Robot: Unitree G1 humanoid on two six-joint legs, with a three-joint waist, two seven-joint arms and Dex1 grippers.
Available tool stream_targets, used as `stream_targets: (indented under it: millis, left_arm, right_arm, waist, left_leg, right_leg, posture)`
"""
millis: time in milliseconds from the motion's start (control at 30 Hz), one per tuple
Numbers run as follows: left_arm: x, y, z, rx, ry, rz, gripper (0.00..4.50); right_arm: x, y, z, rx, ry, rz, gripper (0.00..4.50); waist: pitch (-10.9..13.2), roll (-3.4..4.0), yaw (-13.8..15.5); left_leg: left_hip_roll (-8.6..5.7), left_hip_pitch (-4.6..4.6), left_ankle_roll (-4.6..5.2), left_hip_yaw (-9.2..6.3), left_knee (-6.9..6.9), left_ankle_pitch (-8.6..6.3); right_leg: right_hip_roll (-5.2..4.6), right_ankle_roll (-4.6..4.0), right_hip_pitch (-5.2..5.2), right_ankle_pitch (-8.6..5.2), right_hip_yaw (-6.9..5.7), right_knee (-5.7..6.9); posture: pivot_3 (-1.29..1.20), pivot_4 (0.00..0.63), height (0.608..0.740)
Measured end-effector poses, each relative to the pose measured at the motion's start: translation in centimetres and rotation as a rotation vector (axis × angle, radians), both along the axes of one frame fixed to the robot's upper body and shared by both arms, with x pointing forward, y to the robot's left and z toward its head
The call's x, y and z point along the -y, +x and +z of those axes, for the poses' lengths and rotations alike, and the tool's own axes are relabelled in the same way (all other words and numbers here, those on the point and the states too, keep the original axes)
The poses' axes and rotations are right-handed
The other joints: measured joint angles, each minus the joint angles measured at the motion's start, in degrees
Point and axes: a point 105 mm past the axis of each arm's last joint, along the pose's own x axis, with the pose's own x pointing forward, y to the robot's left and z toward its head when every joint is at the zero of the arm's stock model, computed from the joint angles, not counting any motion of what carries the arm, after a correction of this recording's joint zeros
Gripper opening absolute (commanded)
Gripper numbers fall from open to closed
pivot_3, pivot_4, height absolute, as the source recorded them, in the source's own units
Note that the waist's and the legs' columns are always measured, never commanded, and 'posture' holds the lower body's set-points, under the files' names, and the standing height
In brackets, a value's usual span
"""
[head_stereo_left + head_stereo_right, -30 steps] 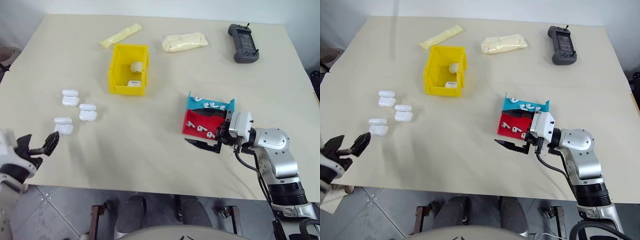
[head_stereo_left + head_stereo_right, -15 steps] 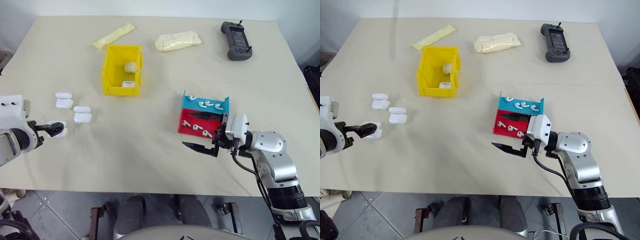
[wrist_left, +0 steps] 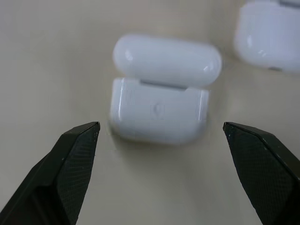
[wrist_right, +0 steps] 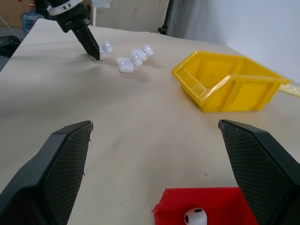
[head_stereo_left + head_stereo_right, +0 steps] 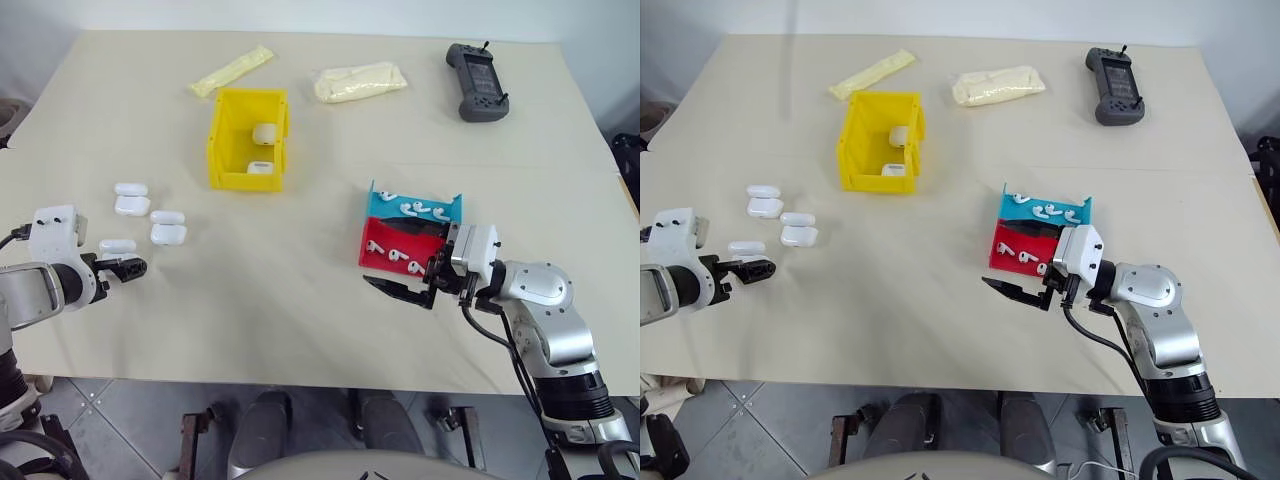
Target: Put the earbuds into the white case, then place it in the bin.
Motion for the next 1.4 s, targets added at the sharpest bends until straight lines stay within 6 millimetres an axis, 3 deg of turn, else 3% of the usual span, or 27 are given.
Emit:
stream_targets:
  millis: [700, 833, 1233, 1400]
  left_arm:
    - [-0.6, 1.9, -0.3, -0.051, 0.016, -0.057, 4.48]
    - [-0.8, 1.7, -0.4, -0.067, 0.017, -0.060, 3.63]
    - [-0.6, 0.9, -0.5, -0.078, 0.036, -0.052, 3.63]
    - [-0.6, 0.8, -0.7, -0.071, 0.023, -0.053, 2.82]
  right_arm:
    - [0.1, -0.2, -0.2, -0.004, 0.028, -0.055, 4.50]
    - [0.0, -0.2, -0.1, -0.001, 0.034, -0.058, 4.50]
    - [-0.2, -0.2, -0.2, -0.001, 0.035, -0.059, 4.50]
    - [-0.2, -0.2, -0.2, -0.001, 0.035, -0.058, 4.50]
  waist:
    - [0.00, 0.01, -0.01]
    - [0.00, 0.01, -0.09]
    - [0.00, 0.01, -0.06]
    - [-0.01, 0.02, -0.08]
  left_leg:
    - [-0.07, 0.01, -0.02, 0.01, 0.00, 0.05]
    - [-0.06, 0.00, -0.02, 0.03, 0.00, 0.05]
    - [-0.08, -0.01, -0.02, 0.06, -0.01, 0.04]
    - [-0.07, 0.00, -0.02, 0.06, -0.01, 0.05]
  right_leg:
    - [-0.03, 0.00, -0.08, 0.00, 0.02, 0.14]
    - [-0.02, 0.00, -0.13, 0.00, 0.04, 0.21]
    - [-0.04, 0.00, -0.19, 0.00, 0.06, 0.28]
    - [-0.04, 0.00, -0.19, 0.00, 0.07, 0.27]
  posture:
    - [0.00, 0.150, 0.740]
    - [0.00, 0.150, 0.740]
    - [0.00, 0.150, 0.740]
    - [0.00, 0.150, 0.740]
